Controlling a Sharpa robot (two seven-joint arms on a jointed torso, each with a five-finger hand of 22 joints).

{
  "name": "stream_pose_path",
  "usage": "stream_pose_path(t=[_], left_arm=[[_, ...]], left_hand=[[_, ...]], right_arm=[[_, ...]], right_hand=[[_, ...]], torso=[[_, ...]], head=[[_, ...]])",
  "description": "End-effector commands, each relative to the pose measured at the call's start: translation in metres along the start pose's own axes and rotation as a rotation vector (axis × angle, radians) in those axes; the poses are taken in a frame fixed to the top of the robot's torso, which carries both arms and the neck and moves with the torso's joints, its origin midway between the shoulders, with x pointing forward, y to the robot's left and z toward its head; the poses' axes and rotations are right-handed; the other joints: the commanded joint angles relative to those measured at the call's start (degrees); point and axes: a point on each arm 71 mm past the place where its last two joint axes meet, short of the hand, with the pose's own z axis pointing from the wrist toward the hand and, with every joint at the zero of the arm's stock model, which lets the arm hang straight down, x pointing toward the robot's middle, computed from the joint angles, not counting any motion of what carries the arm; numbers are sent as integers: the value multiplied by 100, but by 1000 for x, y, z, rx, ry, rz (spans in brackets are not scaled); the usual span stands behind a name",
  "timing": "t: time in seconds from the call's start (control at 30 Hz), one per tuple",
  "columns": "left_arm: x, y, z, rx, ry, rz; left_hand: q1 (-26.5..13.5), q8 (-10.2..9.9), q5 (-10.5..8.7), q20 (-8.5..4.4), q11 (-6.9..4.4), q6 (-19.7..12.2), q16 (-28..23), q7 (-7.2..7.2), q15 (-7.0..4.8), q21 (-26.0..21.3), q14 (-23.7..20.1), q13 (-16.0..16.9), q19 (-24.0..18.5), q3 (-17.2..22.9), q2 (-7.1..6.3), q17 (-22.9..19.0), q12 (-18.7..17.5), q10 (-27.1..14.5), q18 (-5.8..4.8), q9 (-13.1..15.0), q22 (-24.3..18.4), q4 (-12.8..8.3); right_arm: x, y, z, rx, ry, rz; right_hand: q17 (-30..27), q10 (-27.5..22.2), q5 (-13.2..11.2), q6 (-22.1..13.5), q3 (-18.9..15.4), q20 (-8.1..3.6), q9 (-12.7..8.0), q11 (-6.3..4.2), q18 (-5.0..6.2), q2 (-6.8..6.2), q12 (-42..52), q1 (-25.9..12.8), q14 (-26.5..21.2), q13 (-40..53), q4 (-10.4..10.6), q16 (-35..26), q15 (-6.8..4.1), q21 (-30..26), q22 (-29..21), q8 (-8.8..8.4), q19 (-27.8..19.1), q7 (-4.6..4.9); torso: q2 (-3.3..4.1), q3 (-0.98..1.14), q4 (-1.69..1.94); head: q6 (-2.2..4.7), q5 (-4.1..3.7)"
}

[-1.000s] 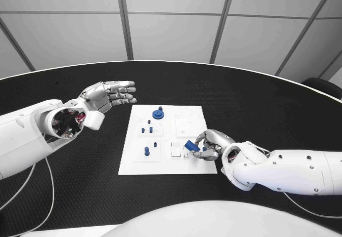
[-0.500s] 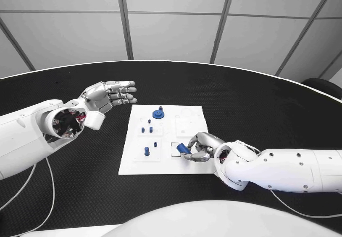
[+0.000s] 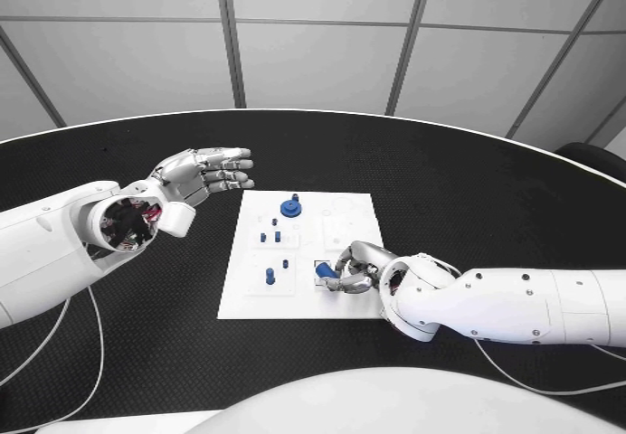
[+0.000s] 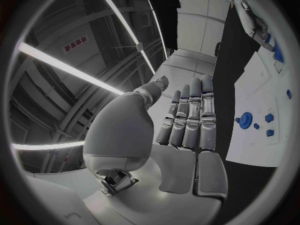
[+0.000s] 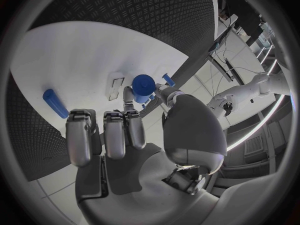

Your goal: Assemble the parts on the task board

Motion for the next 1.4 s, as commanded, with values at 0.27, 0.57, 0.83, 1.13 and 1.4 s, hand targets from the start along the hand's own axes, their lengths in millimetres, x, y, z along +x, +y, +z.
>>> stream_pose_path(t=[0.27,0.57,0.83,1.13,1.4], left_arm=[[1,0,1,-1,2,0],[0,0,1,-2,0,1],[-1,0,1,-3,-2,1],[0,0,2,-5,-1,1],[0,0,1,-7,0,1]], left_hand=[[-38,-24,-23,12,-2,-41,-19,12,32,-30,-13,-7,48,-1,3,9,19,-35,64,-5,-5,27],[-40,-24,-24,15,-1,-43,-21,11,33,-45,-18,-8,51,-7,3,13,25,-42,65,-6,-14,36],[-40,-24,-24,15,-1,-43,-21,11,33,-45,-18,-8,51,-7,3,13,25,-42,65,-6,-14,36],[-40,-24,-24,15,-1,-43,-21,11,33,-45,-18,-8,51,-7,3,13,25,-42,65,-6,-14,36],[-34,-24,-23,16,-1,-45,-22,10,34,-55,-21,-8,55,-8,3,16,29,-47,66,-7,-21,39]], right_arm=[[0,3,3,-2,-2,2],[-1,-1,4,24,8,-8],[-2,-4,5,37,1,-42],[-2,-1,6,28,-9,-50],[-1,4,5,0,-18,-40]], right_hand=[[1508,381,12,299,-166,-56,84,-42,-85,-126,-29,-399,615,1230,147,5,-48,21,1509,93,586,-299],[1508,355,-18,263,-526,-72,167,-60,-85,-168,-88,-697,615,1199,371,5,-65,21,1509,145,586,-320],[1508,285,30,230,-642,-77,198,-61,-85,-155,-224,-667,615,1111,394,5,-67,21,1509,157,586,-321],[1508,298,239,223,-648,-82,239,-68,-85,-13,-215,-456,615,1123,325,5,-73,21,1509,185,586,-328],[1508,297,187,239,-652,-85,256,-73,-85,35,-225,-402,615,1118,309,5,-77,21,1509,204,586,-334]], torso=[[-5,5,3],[-5,6,-12],[-8,8,-12],[-1,7,-10],[-3,6,-9]], head=[[0,29],[0,50],[0,46],[0,29],[0,31]])
